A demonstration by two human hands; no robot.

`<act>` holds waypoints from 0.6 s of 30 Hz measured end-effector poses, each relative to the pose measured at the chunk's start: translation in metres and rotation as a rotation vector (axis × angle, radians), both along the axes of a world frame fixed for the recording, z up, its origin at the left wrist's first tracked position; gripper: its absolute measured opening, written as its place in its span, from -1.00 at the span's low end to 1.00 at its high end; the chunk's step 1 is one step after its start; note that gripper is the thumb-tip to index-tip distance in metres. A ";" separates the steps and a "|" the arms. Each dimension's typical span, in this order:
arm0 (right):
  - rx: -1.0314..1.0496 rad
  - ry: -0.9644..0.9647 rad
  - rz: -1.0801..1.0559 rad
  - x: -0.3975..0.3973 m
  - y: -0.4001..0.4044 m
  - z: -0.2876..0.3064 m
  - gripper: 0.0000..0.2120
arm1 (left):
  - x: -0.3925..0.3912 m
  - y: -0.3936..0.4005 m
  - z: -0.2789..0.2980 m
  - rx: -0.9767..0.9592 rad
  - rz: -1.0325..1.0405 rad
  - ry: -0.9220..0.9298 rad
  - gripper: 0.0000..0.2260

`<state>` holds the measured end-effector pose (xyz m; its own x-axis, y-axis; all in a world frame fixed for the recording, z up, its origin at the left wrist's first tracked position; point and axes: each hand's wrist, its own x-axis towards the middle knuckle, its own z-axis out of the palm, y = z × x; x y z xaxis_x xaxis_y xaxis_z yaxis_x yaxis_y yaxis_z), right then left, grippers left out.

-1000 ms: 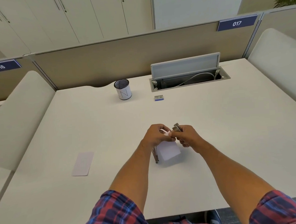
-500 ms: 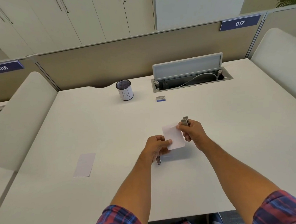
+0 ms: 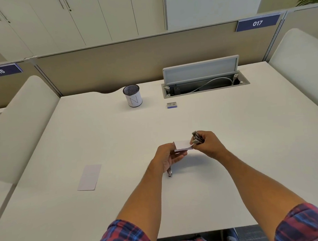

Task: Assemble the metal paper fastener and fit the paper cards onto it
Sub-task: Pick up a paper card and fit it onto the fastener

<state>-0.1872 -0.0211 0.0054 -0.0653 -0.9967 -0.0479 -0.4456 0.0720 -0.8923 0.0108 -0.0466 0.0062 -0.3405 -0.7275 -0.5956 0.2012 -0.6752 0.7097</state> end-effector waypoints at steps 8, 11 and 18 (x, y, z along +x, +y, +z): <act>-0.018 0.073 -0.009 0.005 0.001 -0.002 -0.96 | -0.004 -0.005 -0.005 -0.047 -0.119 -0.072 -0.41; 0.007 -0.003 -0.026 0.005 0.000 0.000 -0.88 | -0.006 -0.007 -0.002 -0.059 -0.052 -0.112 -0.60; 0.010 -0.199 -0.056 0.001 -0.004 0.007 -0.82 | -0.002 -0.013 -0.006 -0.618 0.020 -0.448 -0.20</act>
